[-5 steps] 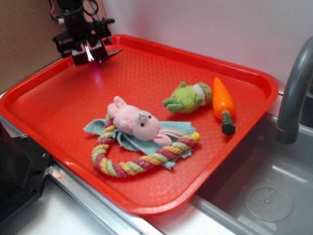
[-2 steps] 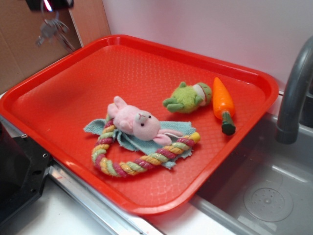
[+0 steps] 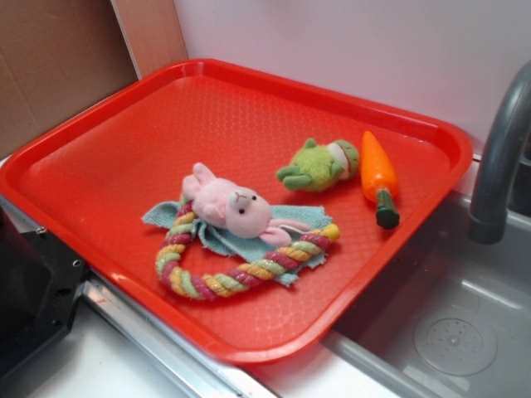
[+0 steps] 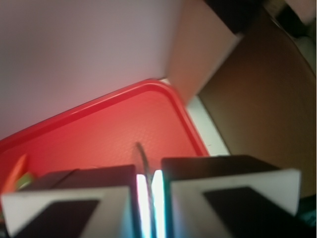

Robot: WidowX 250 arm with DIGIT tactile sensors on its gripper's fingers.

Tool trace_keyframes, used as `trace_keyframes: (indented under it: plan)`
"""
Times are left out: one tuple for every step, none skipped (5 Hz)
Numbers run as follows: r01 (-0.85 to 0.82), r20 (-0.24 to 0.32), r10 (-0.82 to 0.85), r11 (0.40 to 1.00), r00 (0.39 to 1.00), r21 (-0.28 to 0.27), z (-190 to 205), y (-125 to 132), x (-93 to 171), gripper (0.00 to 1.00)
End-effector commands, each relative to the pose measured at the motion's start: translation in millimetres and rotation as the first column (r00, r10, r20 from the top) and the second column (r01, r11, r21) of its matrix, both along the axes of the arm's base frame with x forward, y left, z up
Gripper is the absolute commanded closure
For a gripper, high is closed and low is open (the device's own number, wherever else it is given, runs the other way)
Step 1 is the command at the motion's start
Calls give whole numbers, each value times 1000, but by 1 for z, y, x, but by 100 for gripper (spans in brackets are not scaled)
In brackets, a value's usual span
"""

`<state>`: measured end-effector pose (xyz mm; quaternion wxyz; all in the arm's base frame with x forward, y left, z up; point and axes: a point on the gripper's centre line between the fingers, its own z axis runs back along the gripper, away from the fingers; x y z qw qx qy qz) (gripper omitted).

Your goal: Grab the silver keys.

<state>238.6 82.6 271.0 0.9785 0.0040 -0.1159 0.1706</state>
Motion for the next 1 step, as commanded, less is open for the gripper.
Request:
trace_keyframes:
  plan:
    - [38, 47, -40, 999, 998, 34, 1, -2, -1, 100]
